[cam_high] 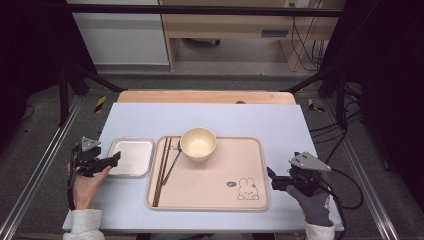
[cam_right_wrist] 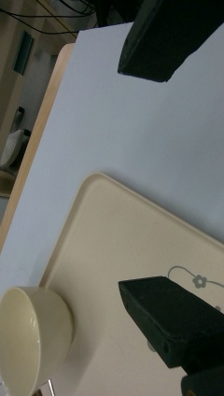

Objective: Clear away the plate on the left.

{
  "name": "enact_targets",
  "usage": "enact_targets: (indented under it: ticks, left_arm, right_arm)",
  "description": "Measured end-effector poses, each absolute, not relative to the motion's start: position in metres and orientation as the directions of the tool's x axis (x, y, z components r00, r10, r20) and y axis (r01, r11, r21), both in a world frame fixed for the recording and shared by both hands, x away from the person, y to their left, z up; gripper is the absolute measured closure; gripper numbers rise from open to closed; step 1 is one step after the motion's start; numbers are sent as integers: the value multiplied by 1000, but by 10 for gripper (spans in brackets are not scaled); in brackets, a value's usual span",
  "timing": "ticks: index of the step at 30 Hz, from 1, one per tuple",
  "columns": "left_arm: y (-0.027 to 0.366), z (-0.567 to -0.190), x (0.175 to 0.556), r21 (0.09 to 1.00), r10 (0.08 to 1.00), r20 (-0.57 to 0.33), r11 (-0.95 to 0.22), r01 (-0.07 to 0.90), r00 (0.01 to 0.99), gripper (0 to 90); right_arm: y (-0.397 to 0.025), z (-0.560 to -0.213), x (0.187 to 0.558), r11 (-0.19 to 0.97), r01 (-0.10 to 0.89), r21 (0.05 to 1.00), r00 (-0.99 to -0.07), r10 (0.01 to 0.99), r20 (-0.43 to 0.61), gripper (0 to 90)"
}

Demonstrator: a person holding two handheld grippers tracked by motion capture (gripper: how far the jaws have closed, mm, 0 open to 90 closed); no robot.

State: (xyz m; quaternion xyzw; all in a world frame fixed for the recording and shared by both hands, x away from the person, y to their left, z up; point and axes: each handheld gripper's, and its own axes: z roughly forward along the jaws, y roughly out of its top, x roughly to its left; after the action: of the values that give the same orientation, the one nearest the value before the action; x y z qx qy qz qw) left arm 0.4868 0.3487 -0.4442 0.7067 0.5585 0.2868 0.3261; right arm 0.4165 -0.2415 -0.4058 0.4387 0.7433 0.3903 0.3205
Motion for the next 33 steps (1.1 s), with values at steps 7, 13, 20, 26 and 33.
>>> enact_targets:
  ticks: [7,13,20,26,33]
  left_arm:
    - [355,-449,491,781,981,31,-144,608,192,303]
    - [357,-453,495,777,982,31,-142,614,187,353]
    - [359,-461,501,761,983,22,-133,635,180,449]
    - [361,-467,506,739,982,22,-143,658,188,544]
    - [361,-471,510,726,983,9,-134,674,185,630]
  right_arm:
    - [-240,-407,417,315,401,860,-419,898,-134,5]
    - [-239,-407,417,315,403,859,-420,898,-132,5]
    - [-238,-408,418,318,404,857,-422,897,-134,5]
    - [-238,-407,417,315,404,859,-422,897,-131,5]
    - [-237,-408,418,325,405,855,-426,894,-138,5]
